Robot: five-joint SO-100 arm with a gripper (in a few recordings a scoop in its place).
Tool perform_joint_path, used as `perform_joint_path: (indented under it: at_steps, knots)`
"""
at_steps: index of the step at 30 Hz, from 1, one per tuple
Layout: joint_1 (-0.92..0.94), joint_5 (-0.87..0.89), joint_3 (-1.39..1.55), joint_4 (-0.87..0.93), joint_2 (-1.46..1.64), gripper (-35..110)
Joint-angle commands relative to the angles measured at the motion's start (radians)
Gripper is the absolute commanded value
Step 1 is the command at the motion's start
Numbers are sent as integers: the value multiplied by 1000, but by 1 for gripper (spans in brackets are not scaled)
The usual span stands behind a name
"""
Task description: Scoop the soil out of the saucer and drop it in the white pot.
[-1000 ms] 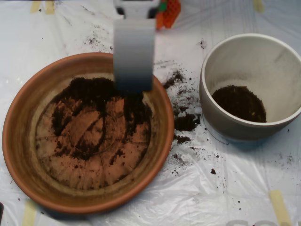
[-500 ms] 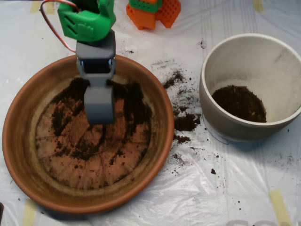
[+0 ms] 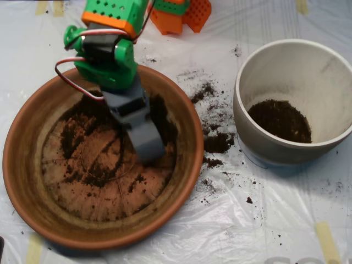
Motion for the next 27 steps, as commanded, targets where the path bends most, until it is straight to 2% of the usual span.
perform_joint_path:
  at_steps: [1, 4, 9, 27]
  knots:
    - [-63, -51, -12, -5, 80, 45]
    - [-121, -84, 100, -67, 158, 45]
    - [-135, -74, 126, -95, 155, 44]
    - [72, -291, 383, -287, 267, 38]
